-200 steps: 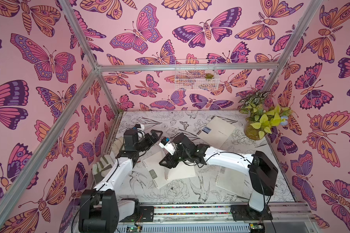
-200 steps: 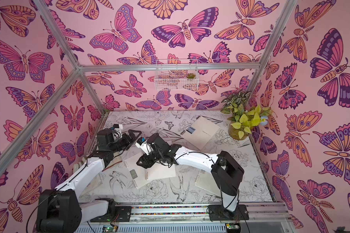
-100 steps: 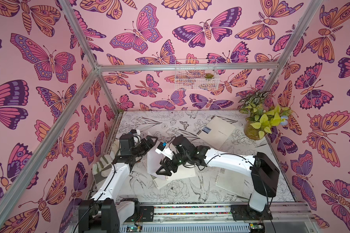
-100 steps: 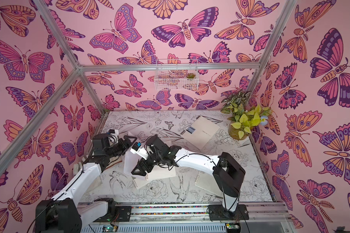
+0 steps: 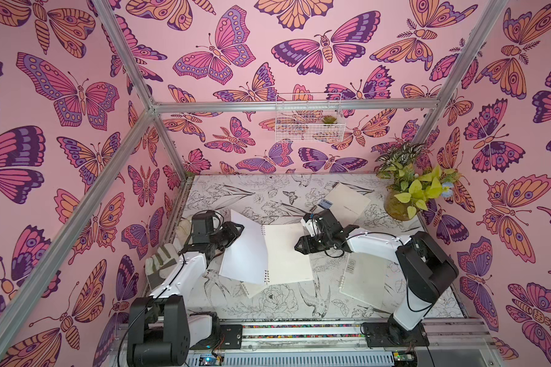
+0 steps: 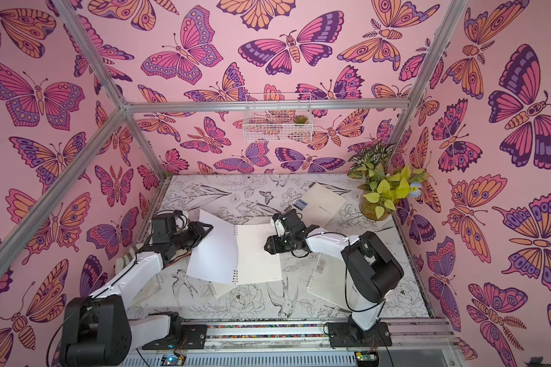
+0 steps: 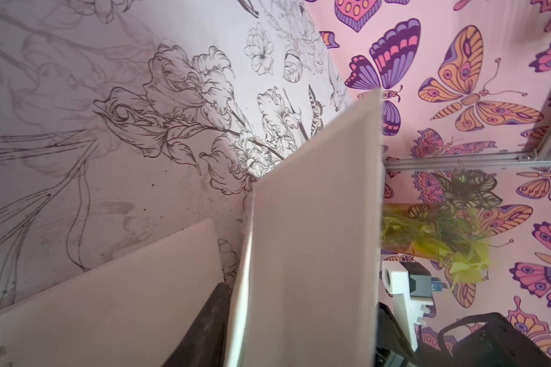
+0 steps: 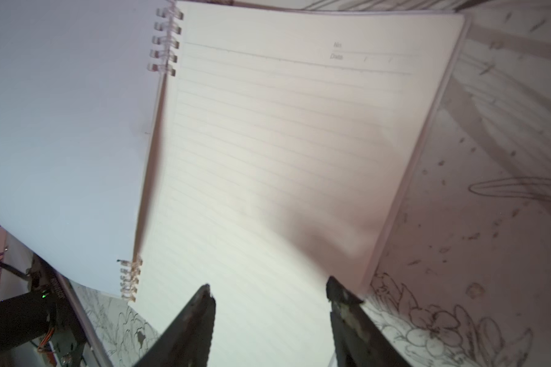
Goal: Tear off pages from different notebooks
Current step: Tear off the paper from the notebook.
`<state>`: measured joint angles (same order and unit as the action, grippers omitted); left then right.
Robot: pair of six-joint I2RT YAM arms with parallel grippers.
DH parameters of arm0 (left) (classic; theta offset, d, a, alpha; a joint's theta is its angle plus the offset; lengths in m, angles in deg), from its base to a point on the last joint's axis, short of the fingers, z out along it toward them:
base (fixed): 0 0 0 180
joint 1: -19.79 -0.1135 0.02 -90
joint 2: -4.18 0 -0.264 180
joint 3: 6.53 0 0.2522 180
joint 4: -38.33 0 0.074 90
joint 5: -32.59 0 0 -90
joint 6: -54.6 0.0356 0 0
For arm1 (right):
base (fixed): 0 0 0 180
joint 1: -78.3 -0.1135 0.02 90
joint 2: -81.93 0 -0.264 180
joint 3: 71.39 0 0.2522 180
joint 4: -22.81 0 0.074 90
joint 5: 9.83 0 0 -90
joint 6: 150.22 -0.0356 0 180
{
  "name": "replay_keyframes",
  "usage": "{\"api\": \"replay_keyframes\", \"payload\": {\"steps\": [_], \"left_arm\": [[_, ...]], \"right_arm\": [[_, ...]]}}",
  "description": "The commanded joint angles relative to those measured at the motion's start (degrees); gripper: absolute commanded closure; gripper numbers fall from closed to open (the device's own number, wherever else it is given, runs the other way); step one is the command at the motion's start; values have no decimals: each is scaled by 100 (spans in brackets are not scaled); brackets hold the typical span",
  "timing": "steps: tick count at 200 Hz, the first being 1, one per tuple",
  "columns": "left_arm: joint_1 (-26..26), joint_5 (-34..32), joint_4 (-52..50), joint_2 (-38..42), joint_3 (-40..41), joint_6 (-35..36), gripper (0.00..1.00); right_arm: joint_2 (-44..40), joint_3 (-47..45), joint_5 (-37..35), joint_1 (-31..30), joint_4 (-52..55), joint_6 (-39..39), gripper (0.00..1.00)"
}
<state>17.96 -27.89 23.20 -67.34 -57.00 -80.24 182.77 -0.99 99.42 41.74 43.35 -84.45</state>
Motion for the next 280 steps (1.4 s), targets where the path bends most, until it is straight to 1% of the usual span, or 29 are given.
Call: {"api": "replay_keyframes", "payload": {"steps": [1, 4, 9, 30, 52, 70, 81, 111, 138, 161, 174, 185, 228, 280], "left_arm": [[62, -193, 183, -85, -11, -162, 69], [86, -236, 208, -82, -19, -179, 70], [119, -300, 253, -307, -36, -206, 71], [271, -495, 362, -560, -130, -286, 73], [373, -633, 472, -877, -243, -387, 74], [393, -858, 577, -1089, -302, -483, 74], [387, -965, 658, -1167, -332, -554, 76], [409, -1272, 759, -1240, -437, -657, 78], [431, -1391, 825, -1355, -517, -717, 78], [511, -1349, 943, -1525, -572, -754, 78], [575, -1319, 991, -1634, -608, -767, 77], [612, -1301, 1039, -1706, -622, -792, 77], [675, -1284, 1085, -1769, -641, -781, 76], [688, -1255, 1095, -1772, -617, -772, 76]], "right_arm": [[275, 316, -304, 178, 227, -141, 42], [298, 346, -338, 202, 241, -142, 42], [340, 378, -364, 245, 252, -145, 42], [463, 542, -402, 359, 329, -96, 42], [499, 725, -793, 382, 630, 9, 39], [522, 802, -924, 421, 744, 15, 39], [555, 835, -940, 439, 768, 16, 39], [618, 892, -1242, 464, 924, -36, 38], [660, 907, -1159, 466, 962, -38, 38], [685, 883, -1017, 471, 850, -68, 42], [677, 875, -957, 471, 758, -95, 50], [659, 879, -995, 462, 737, -108, 53], [650, 970, -1126, 430, 833, -45, 56], [633, 1171, -1735, 271, 1224, 77, 56]]}}
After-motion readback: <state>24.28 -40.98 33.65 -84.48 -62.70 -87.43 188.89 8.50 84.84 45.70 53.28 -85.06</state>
